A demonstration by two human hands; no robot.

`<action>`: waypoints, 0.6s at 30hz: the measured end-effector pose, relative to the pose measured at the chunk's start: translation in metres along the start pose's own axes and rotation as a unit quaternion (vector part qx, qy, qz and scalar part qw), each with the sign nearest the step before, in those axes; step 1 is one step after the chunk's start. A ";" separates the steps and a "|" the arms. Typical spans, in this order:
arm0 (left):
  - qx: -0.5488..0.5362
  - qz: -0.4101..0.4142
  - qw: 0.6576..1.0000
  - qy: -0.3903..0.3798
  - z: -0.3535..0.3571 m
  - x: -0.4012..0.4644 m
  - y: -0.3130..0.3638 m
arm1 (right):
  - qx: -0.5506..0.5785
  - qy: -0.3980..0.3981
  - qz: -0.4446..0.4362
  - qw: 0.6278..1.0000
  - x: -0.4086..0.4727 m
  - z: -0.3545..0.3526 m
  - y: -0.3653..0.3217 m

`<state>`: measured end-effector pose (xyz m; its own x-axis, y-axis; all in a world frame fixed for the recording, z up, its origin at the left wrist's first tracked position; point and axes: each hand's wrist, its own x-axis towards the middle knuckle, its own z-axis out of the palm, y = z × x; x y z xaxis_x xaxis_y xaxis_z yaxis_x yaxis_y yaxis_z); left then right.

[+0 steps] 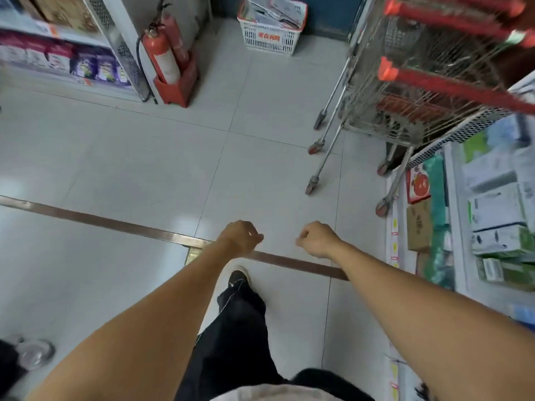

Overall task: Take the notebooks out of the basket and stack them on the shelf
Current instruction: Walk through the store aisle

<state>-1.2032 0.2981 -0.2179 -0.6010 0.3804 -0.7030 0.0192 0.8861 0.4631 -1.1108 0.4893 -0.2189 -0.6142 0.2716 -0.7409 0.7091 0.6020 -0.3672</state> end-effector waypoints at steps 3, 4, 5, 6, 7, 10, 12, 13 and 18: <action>0.039 -0.002 0.998 -0.053 -0.073 0.071 0.027 | 0.025 -0.013 0.032 0.999 0.055 -0.056 -0.047; 0.056 0.001 0.996 -0.062 -0.097 0.093 0.040 | 0.031 -0.018 0.037 0.999 0.075 -0.076 -0.060; 0.072 0.005 0.995 -0.068 -0.122 0.117 0.054 | 0.037 -0.019 0.041 0.998 0.093 -0.097 -0.074; 0.088 0.009 0.993 -0.073 -0.145 0.143 0.069 | 0.043 -0.015 0.043 0.998 0.115 -0.119 -0.087; 0.103 0.014 0.991 -0.078 -0.167 0.170 0.084 | 0.052 -0.010 0.044 0.998 0.136 -0.140 -0.100; 0.119 0.022 0.989 -0.083 -0.229 0.255 0.128 | 0.064 0.001 0.050 0.997 0.215 -0.198 -0.135; 0.115 0.018 0.990 -0.081 -0.268 0.315 0.155 | 0.080 0.005 0.060 0.995 0.276 -0.232 -0.155; 0.118 0.014 0.990 -0.076 -0.289 0.344 0.168 | 0.082 0.001 0.066 0.994 0.306 -0.250 -0.167; 0.063 -0.026 0.995 -0.069 -0.396 0.458 0.225 | 0.088 -0.030 0.072 0.993 0.420 -0.353 -0.241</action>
<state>-1.7903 0.5671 -0.2217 -0.4892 0.3588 -0.7950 0.0959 0.9281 0.3599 -1.6620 0.7234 -0.2436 -0.4847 0.2965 -0.8229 0.8403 0.4191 -0.3439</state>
